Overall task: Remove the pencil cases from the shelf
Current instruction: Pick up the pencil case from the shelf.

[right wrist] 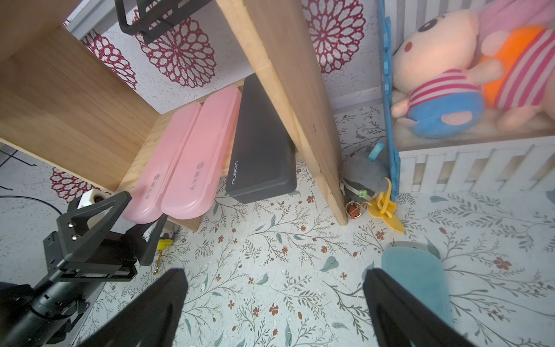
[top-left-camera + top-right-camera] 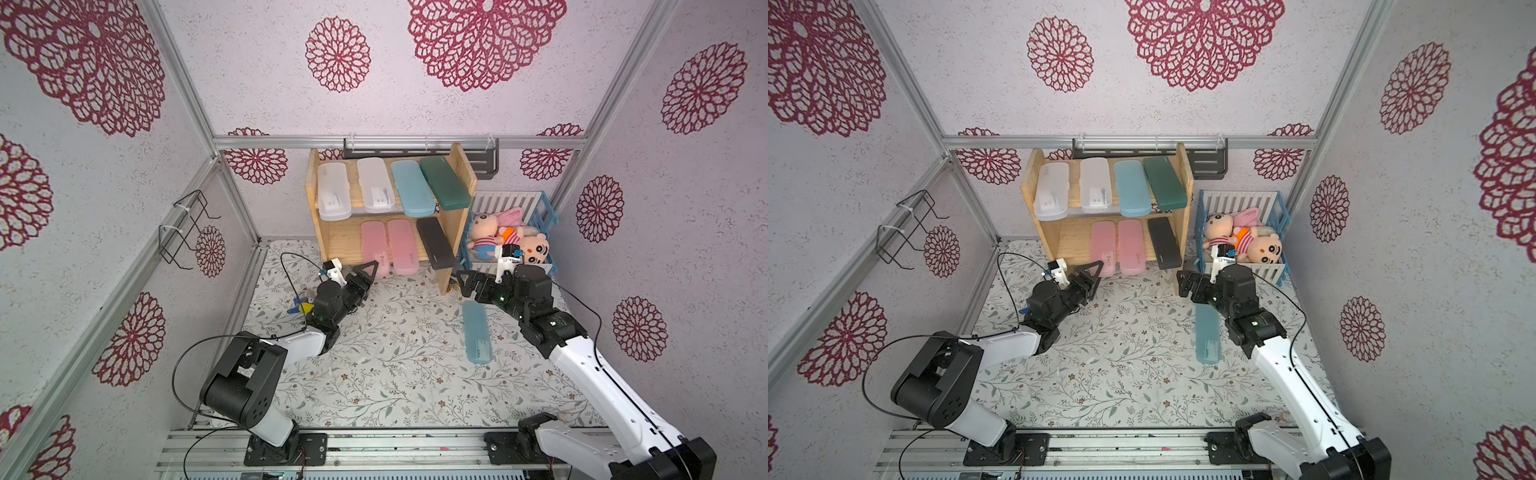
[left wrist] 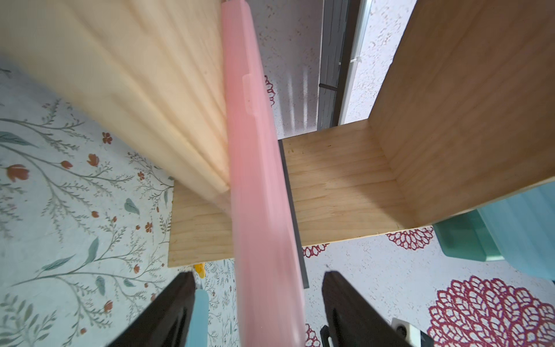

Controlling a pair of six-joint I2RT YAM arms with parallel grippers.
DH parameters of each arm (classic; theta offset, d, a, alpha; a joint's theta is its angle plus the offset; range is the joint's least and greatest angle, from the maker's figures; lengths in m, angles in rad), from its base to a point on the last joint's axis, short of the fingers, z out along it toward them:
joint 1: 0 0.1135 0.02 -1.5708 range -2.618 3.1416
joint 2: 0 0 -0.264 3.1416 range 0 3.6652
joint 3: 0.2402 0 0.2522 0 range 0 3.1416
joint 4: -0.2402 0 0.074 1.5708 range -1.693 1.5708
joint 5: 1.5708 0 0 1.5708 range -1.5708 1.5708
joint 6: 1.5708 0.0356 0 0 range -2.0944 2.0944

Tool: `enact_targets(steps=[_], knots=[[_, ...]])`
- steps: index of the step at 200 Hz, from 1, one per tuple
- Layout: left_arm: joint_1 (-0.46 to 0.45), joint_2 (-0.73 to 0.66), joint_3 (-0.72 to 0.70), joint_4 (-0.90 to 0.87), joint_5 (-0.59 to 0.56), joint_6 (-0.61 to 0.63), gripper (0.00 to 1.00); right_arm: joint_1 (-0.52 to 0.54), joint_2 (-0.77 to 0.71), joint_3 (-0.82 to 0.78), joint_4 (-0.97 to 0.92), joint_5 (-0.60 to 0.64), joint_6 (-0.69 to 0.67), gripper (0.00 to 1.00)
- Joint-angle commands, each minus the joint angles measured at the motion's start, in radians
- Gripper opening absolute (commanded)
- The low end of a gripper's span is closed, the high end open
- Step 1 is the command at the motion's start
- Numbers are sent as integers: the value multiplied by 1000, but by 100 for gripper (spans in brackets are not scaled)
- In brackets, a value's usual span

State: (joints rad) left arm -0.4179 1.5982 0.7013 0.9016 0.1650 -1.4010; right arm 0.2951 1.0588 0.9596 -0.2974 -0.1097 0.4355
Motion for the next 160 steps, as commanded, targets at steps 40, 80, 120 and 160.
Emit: enact_targets(steps=[40, 80, 120, 160], knots=[[4, -11, 38, 10, 31, 20, 35, 3, -6, 35, 7, 38, -38, 99], [0, -55, 9, 2, 11, 41, 9, 7, -4, 50, -3, 18, -47, 97], [-5, -102, -23, -21, -17, 63, 0, 31, -14, 66, -13, 23, -51, 94], [-30, -233, -126, -38, -57, 216, 0, 181, -42, 57, 52, 77, 11, 92]])
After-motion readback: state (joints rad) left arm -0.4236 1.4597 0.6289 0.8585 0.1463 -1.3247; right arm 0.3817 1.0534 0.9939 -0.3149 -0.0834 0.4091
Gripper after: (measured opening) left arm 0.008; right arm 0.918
